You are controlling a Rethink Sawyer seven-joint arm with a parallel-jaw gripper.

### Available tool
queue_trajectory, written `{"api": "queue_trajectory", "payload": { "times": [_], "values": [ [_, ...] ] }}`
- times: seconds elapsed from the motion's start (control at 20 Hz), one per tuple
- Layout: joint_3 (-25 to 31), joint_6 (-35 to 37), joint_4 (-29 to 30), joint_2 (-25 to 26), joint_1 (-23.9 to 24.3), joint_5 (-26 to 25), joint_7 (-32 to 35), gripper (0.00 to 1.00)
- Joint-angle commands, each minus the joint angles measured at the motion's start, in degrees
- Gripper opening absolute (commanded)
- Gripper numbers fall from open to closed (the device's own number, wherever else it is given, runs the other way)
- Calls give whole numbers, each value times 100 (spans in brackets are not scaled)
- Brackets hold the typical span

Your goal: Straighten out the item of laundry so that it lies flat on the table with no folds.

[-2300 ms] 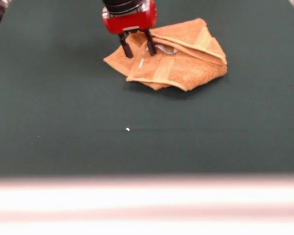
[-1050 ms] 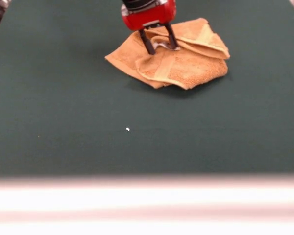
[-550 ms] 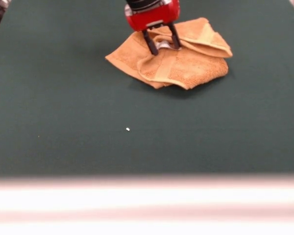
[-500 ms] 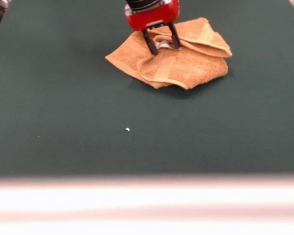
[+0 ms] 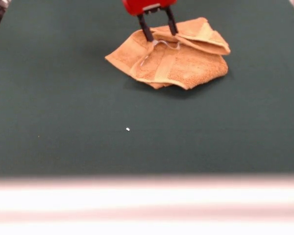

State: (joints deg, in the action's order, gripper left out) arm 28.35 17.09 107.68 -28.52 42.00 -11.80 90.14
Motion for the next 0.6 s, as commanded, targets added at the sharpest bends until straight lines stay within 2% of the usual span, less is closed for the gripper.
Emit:
{"api": "queue_trajectory", "payload": {
  "times": [0.05, 0.6],
  "values": [
    [-71, 625, 374, -331, -247, -1, 529, 100],
    [-417, -188, 200, 312, -291, -471, 455, 100]
  ]
}}
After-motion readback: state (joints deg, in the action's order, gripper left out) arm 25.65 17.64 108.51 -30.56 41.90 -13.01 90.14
